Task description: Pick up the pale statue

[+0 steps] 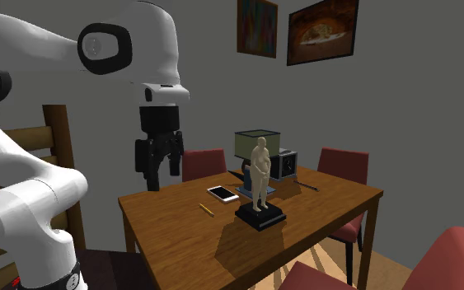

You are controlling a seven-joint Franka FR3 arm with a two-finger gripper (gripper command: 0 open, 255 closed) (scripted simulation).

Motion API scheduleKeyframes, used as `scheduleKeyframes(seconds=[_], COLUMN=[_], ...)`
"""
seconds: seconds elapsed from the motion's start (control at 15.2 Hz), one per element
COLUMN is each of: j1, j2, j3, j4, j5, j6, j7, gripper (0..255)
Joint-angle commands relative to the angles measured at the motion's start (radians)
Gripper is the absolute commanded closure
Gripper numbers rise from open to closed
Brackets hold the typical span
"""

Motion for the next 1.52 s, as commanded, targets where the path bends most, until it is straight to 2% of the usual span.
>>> scheduleKeyframes(seconds=[0.0,0.4,0.79,1.12,1.45], j1=[0.0,0.045,0.075,0.093,0.115], j2=[0.0,0.133,0.29,0.436,0.6], j3=[0.0,0.107,0.205,0.283,0.354], j4=[0.0,0.108,0.254,0.406,0.589], j5=[0.0,0.067,0.101,0.099,0.066], j6=[0.0,0.031,0.05,0.053,0.037], j7=[0.0,0.124,0.245,0.349,0.458], gripper=[0,0,0,0,0])
